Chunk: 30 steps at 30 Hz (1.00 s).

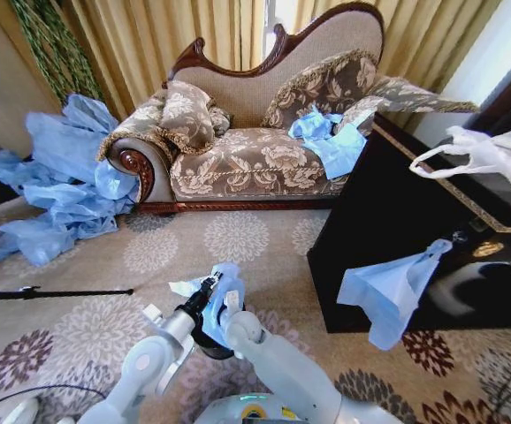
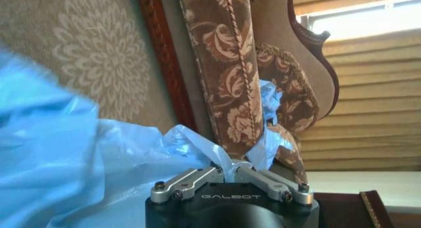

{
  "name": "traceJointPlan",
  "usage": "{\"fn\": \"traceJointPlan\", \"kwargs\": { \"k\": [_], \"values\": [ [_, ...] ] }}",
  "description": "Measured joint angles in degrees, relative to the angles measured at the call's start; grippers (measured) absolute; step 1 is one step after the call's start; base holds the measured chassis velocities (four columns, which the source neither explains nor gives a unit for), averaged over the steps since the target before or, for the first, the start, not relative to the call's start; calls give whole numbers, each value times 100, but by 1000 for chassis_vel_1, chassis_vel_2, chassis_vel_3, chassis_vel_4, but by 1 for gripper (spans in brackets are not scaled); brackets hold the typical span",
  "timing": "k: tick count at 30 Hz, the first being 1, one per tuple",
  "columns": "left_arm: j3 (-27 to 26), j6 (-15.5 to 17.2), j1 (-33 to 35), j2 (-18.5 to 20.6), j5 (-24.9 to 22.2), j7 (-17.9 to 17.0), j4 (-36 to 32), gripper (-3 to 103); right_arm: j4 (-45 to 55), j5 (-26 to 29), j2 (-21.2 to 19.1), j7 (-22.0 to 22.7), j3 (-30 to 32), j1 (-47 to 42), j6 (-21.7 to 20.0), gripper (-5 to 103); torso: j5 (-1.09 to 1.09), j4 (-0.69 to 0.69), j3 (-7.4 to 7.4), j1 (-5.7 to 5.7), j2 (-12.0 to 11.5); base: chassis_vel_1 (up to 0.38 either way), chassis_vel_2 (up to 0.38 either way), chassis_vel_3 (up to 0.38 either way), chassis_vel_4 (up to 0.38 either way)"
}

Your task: Place a garbage bag over the trash bin.

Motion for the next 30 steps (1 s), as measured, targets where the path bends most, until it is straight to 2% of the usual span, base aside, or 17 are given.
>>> {"fn": "traceJointPlan", "kwargs": {
  "k": [2, 10, 20, 23, 28, 30],
  "values": [
    [35, -23, -26, -63, 13, -50, -16, 0, 5, 273, -74, 24, -8, 23, -303, 0, 2, 1, 0, 0, 0, 0, 0, 0, 0],
    [50, -126, -140, -233, 42, -241, 99, 0, -200, 582, -143, 88, -269, 127, -645, 0, 1, 1, 0, 0, 0, 0, 0, 0, 0],
    [-226, -283, -255, -491, 211, -342, 608, 0, -826, 794, 161, 166, -352, 381, -664, 0, 1, 2, 0, 0, 0, 0, 0, 0, 0],
    [-514, -290, -398, -586, 216, -305, 1068, 0, -1289, 687, 362, 31, -309, 454, -649, 0, 0, 2, 0, 0, 0, 0, 0, 0, 0],
    [-671, -258, -526, -607, 162, -256, 1408, 0, -1725, 578, 546, -78, -185, 462, -622, 0, 1, 2, 0, 0, 0, 0, 0, 0, 0],
    [-738, -242, -553, -638, 161, -216, 1632, 0, -2069, 339, 671, -232, -87, 462, -520, 0, 1, 1, 0, 0, 0, 0, 0, 0, 0]
  ]
}}
